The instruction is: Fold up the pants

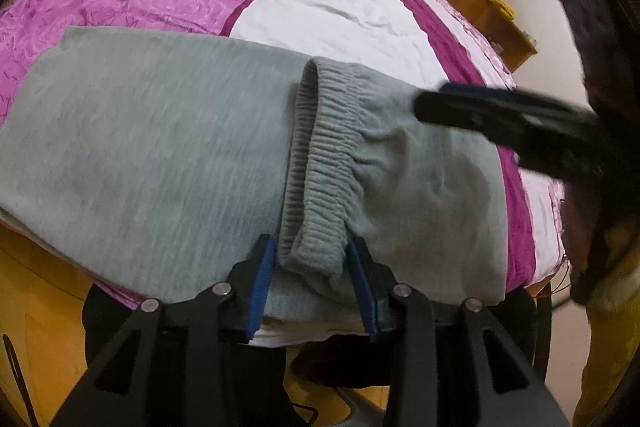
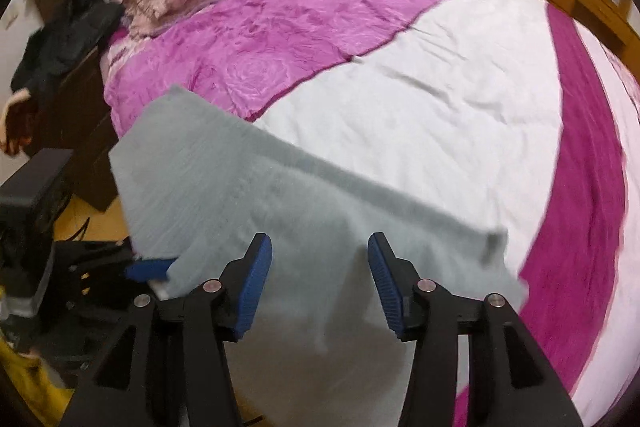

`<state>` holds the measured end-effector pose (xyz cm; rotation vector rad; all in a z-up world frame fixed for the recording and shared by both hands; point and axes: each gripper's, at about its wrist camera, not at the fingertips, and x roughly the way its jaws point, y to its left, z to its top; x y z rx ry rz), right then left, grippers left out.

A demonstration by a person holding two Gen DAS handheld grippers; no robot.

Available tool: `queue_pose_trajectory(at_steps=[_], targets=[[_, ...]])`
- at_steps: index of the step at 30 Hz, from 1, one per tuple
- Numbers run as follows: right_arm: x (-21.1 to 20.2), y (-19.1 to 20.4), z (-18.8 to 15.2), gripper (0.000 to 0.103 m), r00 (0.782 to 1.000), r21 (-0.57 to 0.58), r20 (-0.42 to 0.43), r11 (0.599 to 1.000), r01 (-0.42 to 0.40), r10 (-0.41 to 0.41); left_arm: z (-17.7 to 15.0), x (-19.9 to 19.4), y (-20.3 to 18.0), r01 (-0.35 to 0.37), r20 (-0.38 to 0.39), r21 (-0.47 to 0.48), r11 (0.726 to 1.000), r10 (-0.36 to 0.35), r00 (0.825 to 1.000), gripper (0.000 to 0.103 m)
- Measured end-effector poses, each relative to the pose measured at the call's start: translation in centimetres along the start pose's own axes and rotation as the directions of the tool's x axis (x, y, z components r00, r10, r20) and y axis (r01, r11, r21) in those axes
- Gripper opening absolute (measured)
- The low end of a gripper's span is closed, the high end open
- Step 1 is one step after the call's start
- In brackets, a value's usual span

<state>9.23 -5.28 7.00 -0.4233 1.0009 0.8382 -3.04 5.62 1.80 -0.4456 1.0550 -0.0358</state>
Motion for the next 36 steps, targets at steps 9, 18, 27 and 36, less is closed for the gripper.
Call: queue_pose_trajectory(at_steps=[9, 18, 27, 36], targets=[[5.5, -0.4, 1.7, 0.044, 0.991, -0.105, -0.120, 0.992, -0.063, 0.051, -0.1, 0.5, -0.3, -0.027, -0.005, 0.021, 0.999, 0.027, 1.000, 0.040], [6.0, -0.4, 0.4, 0.044, 0.997, -0.087, -0.060, 0.995, -0.052, 0.046, 0.2, 0.7, -0.6, -0.046, -0.014, 0.010, 0.999, 0.047, 0.999, 0.040], [4.8, 0.3, -0.6, 0.013, 1.000, -0.042, 0.017, 0.999, -0.016, 0.017, -0.3, -0.3, -1.0, -0.054, 0.027, 0.034, 0.998, 0.053, 0.998, 0.025], [1.9, 0.1, -1.4, 0.000, 0.994, 0.017, 0.112, 1.000, -0.016, 0.014, -0.7, -1.7, -1.3, -0.025, 0.064, 0.048, 0.999, 0.022, 0.998, 0.015]])
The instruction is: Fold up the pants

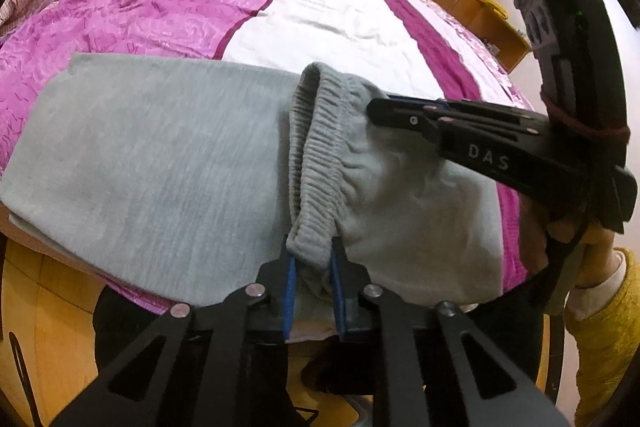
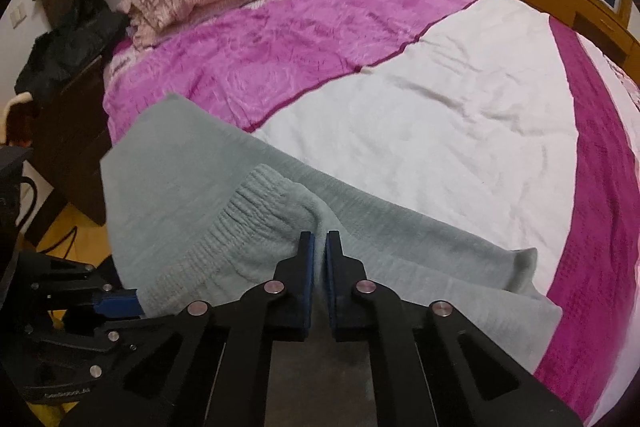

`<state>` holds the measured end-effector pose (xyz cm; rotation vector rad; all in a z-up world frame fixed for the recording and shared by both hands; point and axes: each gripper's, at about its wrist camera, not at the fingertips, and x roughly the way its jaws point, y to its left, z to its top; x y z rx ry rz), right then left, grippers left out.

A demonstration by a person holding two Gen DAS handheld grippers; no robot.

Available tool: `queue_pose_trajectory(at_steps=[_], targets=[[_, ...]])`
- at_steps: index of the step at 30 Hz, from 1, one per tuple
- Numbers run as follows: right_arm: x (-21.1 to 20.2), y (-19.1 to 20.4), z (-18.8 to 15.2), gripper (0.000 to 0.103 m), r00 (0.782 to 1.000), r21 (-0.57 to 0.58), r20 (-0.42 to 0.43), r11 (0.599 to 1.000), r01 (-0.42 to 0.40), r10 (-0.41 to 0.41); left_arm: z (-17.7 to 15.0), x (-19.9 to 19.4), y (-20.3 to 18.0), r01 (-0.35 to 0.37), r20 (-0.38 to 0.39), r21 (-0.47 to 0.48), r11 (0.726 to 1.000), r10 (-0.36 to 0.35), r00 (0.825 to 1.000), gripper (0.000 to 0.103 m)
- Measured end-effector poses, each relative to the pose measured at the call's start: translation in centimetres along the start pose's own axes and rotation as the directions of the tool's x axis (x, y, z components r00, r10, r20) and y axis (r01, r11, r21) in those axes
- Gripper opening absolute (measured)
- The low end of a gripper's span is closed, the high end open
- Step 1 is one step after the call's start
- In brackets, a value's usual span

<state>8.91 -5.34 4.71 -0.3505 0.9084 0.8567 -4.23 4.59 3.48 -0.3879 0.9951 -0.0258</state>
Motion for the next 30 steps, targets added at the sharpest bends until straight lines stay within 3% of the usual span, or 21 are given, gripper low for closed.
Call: queue_pose_trajectory(at_steps=[18, 30], targets=[[-4.6, 1.2, 1.0, 0.000, 0.987, 0.052, 0.158, 0.998, -0.044, 0.035, 0.4, -5.2, -0.7, 0.038, 0.097, 0.071, 0.997, -0.045, 0.994, 0.014], [-5.1, 4.4, 4.8, 0.000, 0.970, 0.045, 0.229, 0.995, -0.094, 0.082, 2.3, -9.5, 3.2, -0.010, 0.195, 0.029, 1.000, 0.004, 0.981, 0.014]])
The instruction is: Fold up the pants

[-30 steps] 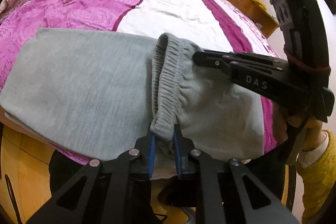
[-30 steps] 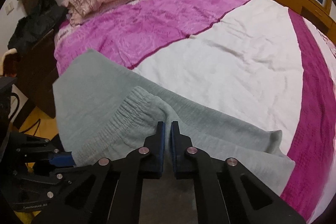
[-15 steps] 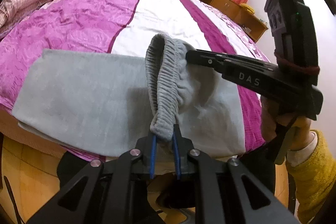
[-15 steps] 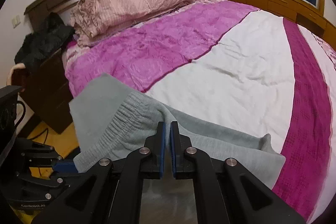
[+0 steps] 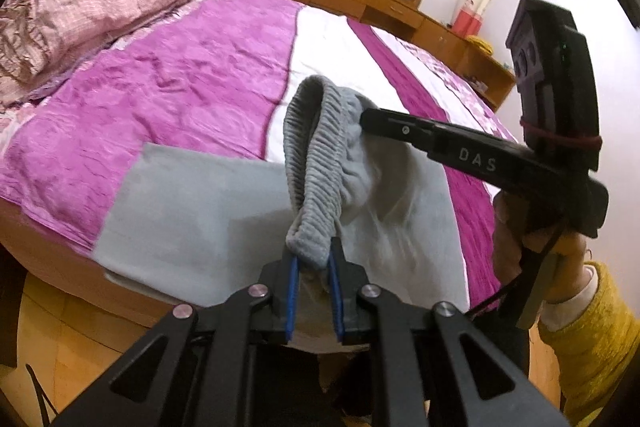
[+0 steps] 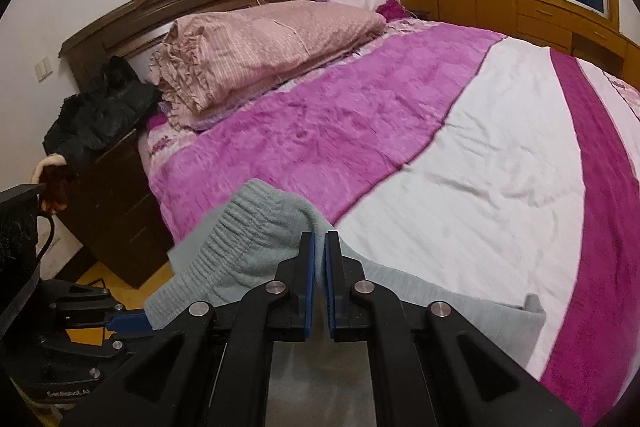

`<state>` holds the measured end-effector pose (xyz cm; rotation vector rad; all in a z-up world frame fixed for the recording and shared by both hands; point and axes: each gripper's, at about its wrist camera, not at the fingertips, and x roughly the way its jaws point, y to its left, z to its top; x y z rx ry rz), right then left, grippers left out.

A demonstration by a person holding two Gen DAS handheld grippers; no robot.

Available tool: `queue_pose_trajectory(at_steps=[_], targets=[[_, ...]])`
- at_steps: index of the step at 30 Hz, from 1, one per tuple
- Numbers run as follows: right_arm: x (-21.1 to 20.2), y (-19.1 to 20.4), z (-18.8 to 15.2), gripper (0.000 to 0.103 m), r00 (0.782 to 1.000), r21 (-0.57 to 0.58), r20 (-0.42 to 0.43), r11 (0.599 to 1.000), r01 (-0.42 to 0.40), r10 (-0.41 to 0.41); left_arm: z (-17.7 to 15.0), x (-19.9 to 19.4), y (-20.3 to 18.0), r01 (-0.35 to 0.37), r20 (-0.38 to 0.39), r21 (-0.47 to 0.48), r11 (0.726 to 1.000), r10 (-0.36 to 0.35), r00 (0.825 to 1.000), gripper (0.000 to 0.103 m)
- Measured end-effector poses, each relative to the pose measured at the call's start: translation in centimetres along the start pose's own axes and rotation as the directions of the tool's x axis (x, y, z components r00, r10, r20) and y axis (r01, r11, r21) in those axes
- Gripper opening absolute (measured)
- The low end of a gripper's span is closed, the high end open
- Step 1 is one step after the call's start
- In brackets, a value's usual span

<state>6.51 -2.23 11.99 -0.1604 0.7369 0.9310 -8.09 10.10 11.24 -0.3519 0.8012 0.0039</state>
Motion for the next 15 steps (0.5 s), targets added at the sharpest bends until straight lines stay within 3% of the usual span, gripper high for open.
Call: queue_pose_trajectory(at_steps=[15], targets=[[5.8, 5.0, 3.5, 0.000, 0.998, -0.025, -0.027, 0.998, -0.062, 0.062, 2.1, -2.4, 6.5, -0.058, 0.027, -0.077, 0.995, 0.060, 0.998, 0.013]])
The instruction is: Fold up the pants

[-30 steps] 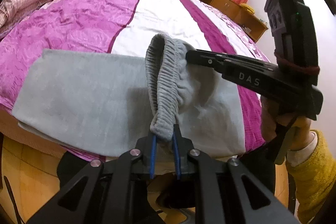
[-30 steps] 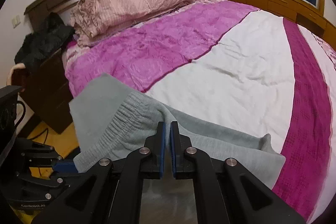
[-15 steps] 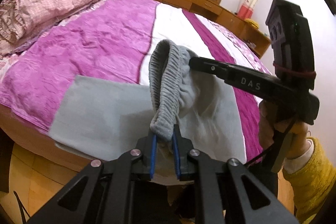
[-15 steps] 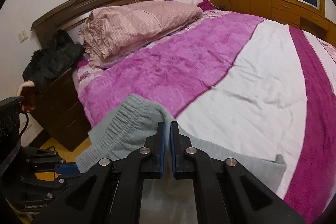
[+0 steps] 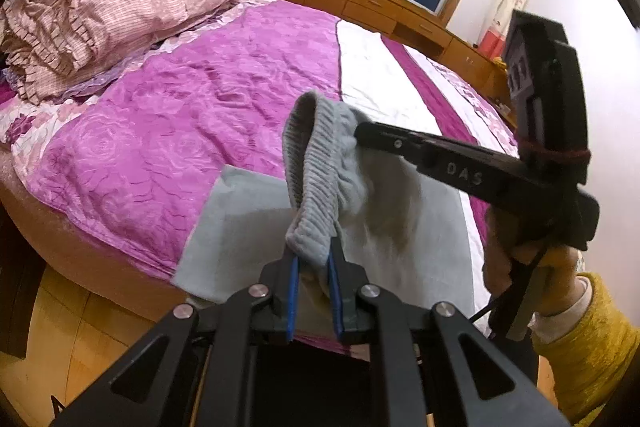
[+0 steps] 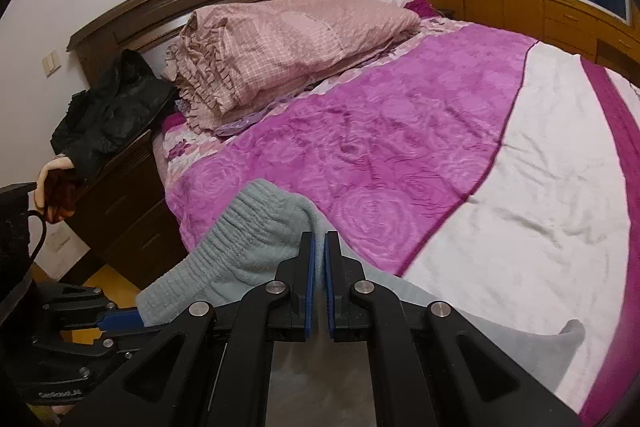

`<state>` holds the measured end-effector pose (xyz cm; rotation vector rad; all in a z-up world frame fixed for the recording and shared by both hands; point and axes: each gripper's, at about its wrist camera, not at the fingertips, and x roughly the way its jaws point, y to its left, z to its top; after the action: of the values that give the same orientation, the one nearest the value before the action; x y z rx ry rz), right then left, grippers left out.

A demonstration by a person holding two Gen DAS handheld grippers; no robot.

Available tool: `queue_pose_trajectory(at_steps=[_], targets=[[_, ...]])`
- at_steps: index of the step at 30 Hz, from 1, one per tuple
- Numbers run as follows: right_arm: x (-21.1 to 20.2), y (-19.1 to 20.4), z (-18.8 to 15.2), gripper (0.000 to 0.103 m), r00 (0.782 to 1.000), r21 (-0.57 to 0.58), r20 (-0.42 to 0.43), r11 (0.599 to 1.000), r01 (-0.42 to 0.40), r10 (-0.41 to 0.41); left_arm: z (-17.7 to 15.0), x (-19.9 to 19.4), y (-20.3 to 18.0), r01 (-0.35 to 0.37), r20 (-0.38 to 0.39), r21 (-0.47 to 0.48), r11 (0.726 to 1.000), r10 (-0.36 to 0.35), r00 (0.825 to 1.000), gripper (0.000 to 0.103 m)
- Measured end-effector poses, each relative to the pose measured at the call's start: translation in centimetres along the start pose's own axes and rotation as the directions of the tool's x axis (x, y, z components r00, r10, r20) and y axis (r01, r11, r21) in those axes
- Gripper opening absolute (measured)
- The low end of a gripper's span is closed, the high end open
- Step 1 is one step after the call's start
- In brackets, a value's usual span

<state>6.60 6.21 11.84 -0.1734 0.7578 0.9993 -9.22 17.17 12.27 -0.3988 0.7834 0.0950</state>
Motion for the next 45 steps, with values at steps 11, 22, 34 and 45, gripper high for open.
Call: queue_pose_trajectory(at_steps=[11, 22, 34, 45], targets=[[6.3, 2.0, 0.4, 0.000, 0.997, -0.017, -0.082, 1.000, -0.011, 0.010, -0.1, 2.6, 5.5, -0.050, -0.055, -0.087, 0.995, 0.046, 0.997, 0.013], [12.6, 1.0, -1.4, 0.004, 0.982, 0.080, -0.191, 0.997, 0.005, 0.011, -2.6, 6.0, 9.3, -0.128, -0.154, -0.138, 0.982, 0.106, 0.982, 0.030], [2.2, -4.6, -2.9, 0.019, 0.997, 0.288, -0.051, 0.955, 0.065, -0.052, -1.0, 1.2, 6.7, -0.188, -0.061, -0.056, 0.981, 0.185, 0.981, 0.031], [-0.6, -11.0, -7.1, 0.019, 0.980, 0.417, -0.094, 0.887, 0.199, -0.175, 0.8, 7.8, 4.4, -0.150, -0.102, 0.013, 0.989, 0.151, 0.983, 0.028]])
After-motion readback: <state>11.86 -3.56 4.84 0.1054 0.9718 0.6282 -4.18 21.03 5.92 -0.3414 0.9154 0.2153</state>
